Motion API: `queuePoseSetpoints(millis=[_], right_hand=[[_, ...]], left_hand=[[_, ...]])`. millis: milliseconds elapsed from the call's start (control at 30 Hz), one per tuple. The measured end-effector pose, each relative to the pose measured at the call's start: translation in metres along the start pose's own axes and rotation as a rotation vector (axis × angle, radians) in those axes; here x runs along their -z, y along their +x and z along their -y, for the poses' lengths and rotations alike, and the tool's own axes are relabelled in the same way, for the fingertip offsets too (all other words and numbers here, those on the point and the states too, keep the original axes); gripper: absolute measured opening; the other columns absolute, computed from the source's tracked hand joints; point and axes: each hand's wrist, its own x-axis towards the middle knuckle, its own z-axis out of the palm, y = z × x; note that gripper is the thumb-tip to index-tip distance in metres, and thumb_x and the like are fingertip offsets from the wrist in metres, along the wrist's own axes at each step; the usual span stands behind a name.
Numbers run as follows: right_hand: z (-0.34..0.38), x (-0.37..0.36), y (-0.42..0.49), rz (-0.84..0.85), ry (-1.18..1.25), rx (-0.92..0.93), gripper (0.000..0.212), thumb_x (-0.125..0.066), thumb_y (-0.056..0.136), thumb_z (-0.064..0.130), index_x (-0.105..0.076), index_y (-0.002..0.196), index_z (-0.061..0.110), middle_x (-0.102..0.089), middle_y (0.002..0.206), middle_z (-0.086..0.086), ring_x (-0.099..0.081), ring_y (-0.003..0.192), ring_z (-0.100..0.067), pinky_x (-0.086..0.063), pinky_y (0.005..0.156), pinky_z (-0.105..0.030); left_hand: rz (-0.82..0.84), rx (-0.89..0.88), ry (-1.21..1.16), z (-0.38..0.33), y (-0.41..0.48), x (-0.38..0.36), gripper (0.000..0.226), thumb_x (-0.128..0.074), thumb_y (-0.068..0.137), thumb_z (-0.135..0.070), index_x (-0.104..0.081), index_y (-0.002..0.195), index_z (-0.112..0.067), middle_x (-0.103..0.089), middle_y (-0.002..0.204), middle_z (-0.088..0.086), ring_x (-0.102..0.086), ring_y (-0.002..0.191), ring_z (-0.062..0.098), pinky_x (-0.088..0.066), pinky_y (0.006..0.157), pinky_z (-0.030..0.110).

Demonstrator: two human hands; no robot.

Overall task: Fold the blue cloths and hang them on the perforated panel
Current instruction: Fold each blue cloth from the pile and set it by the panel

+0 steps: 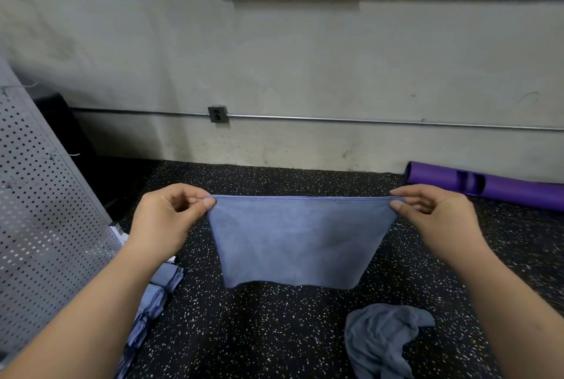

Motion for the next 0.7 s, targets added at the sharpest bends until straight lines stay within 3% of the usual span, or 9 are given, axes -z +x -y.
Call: queuePoseSetpoints(millis=[100,267,333,433,533,633,700], right_hand=[[0.002,-0.003,0.000,-0.012,-0.082,0.012,0.022,-0.086,0.090,0.021,-0.080,0.099,0.040,-0.078,0.083,0.015,-0.072,0.081,-0.001,-0.056,0.077,-0.011],[0.007,-0.009,-0.002,-0.019,-0.218,0.014,0.010,-0.083,0.092,0.030,-0.078,0.092,0.039,-0.076,0.081,0.018,-0.067,0.076,0.002,-0.047,0.068,-0.019],[0.009,-0.010,-0.002,-0.010,-0.147,0.025,0.010,-0.082,0.093,0.029,-0.079,0.092,0.038,-0.077,0.080,0.020,-0.067,0.075,0.002,-0.047,0.067,-0.021],[0.008,-0.008,0.000,-0.002,0.067,0.030,0.016,-0.081,0.094,0.018,-0.080,0.093,0.033,-0.079,0.086,0.018,-0.072,0.084,0.001,-0.052,0.075,-0.011],[0.005,-0.007,0.000,0.043,-0.018,0.033,0.015,-0.080,0.094,0.018,-0.081,0.096,0.033,-0.078,0.086,0.023,-0.071,0.085,0.004,-0.052,0.076,-0.012],[0.011,-0.006,-0.001,-0.029,0.118,0.071,0.016,-0.078,0.096,0.012,-0.081,0.102,0.027,-0.080,0.090,0.018,-0.071,0.080,0.005,-0.052,0.073,-0.008],[0.012,-0.005,0.001,-0.057,0.073,0.083,0.017,-0.077,0.097,0.018,-0.079,0.104,0.033,-0.080,0.088,0.016,-0.070,0.078,0.005,-0.049,0.069,-0.010]], left_hand=[[-0.036,0.000,-0.001,0.000,0.000,-0.002,0.010,-0.086,0.089,-0.012,-0.080,0.092,-0.019,-0.077,0.083,-0.009,-0.068,0.074,0.001,-0.054,0.075,0.011],[-0.082,-0.006,0.053,0.003,0.001,-0.004,0.007,-0.084,0.091,-0.016,-0.080,0.093,-0.022,-0.078,0.087,-0.012,-0.073,0.081,0.007,-0.059,0.081,0.025],[-0.119,-0.007,0.052,0.003,0.001,-0.004,0.006,-0.084,0.092,-0.018,-0.080,0.094,-0.021,-0.078,0.087,-0.011,-0.073,0.082,0.010,-0.059,0.082,0.028],[-0.104,0.007,0.052,0.006,0.003,-0.001,0.006,-0.085,0.091,-0.018,-0.079,0.093,-0.021,-0.078,0.087,-0.007,-0.074,0.083,0.014,-0.059,0.081,0.030],[-0.068,0.010,0.070,0.008,0.000,-0.002,0.006,-0.085,0.091,-0.020,-0.079,0.092,-0.022,-0.078,0.086,-0.007,-0.072,0.080,0.012,-0.059,0.081,0.031],[-0.154,-0.023,0.033,0.000,0.002,-0.003,0.006,-0.082,0.093,-0.020,-0.077,0.094,-0.024,-0.076,0.087,-0.005,-0.069,0.076,0.012,-0.056,0.076,0.026],[-0.132,-0.039,0.075,-0.001,0.003,-0.002,0.006,-0.082,0.094,-0.022,-0.077,0.095,-0.026,-0.076,0.087,-0.009,-0.068,0.075,0.009,-0.055,0.075,0.024]])
